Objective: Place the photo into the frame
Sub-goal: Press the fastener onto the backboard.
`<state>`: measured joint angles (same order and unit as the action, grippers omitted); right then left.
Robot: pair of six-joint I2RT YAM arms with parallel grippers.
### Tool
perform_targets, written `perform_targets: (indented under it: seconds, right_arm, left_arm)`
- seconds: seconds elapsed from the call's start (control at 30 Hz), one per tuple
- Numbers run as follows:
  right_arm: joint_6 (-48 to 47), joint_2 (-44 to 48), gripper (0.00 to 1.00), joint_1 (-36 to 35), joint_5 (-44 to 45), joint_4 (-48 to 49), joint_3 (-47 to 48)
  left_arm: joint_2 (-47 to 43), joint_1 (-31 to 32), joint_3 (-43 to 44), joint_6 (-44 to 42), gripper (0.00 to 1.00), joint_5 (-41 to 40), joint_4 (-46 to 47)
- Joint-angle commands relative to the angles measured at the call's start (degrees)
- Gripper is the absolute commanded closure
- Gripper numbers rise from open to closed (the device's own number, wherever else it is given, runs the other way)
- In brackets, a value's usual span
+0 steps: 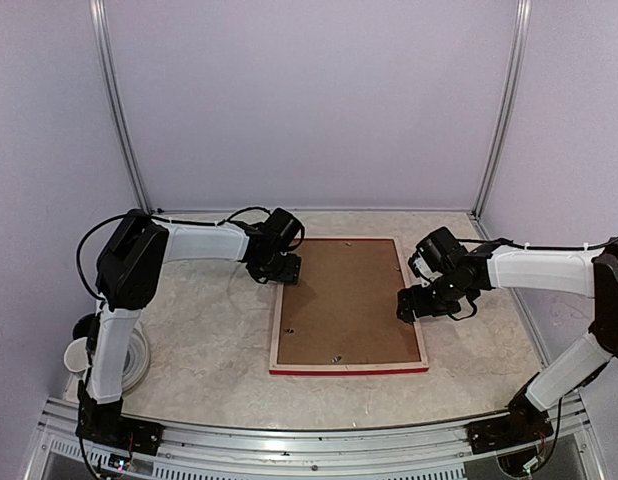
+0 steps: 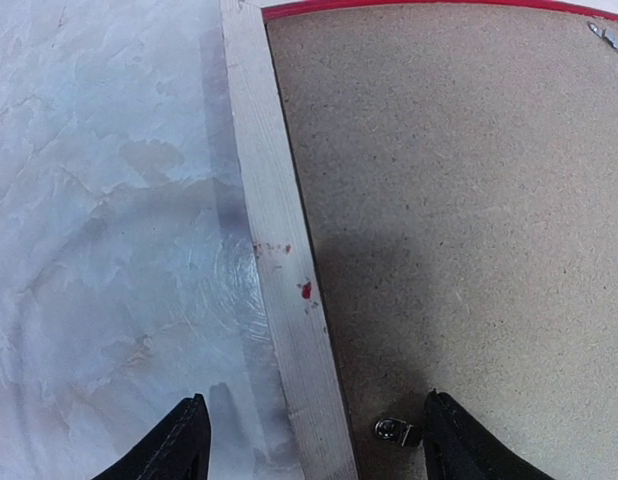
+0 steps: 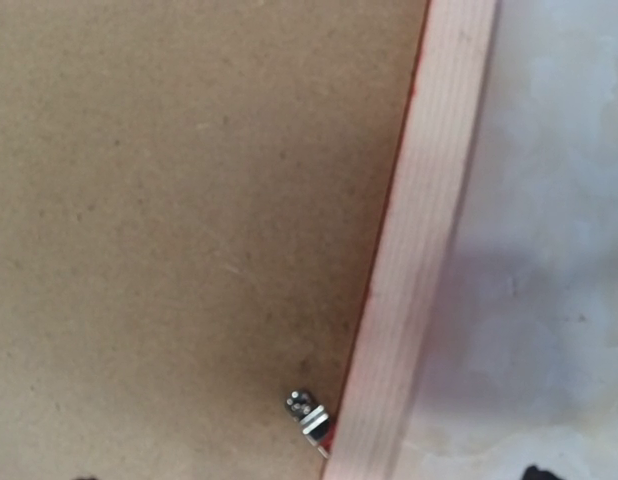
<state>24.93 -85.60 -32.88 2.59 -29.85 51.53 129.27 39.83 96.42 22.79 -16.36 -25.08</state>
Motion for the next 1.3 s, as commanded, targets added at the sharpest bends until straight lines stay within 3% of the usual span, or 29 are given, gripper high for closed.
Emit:
perform_targets:
  seconds: [0.0, 0.27, 1.27]
  right_arm:
    - [0.1, -0.5, 0.09, -0.5, 0.6, 0.7, -0.5]
    - [0.2, -0.4, 0.09, -0.6, 0.7, 0.5, -0.5]
    - [0.2, -0.3, 0.09, -0.6, 1.1, 0.5, -0.6]
  left_arm:
    - [-2.2, -0.2, -1.7, -0.3, 0.29, 0.2, -2.0]
    - [-2.5, -0.3, -1.4, -0.3, 0.32, -0.1, -2.2]
    - [-3.4, -1.2, -4.4, -0.5, 0.63, 1.1, -0.7]
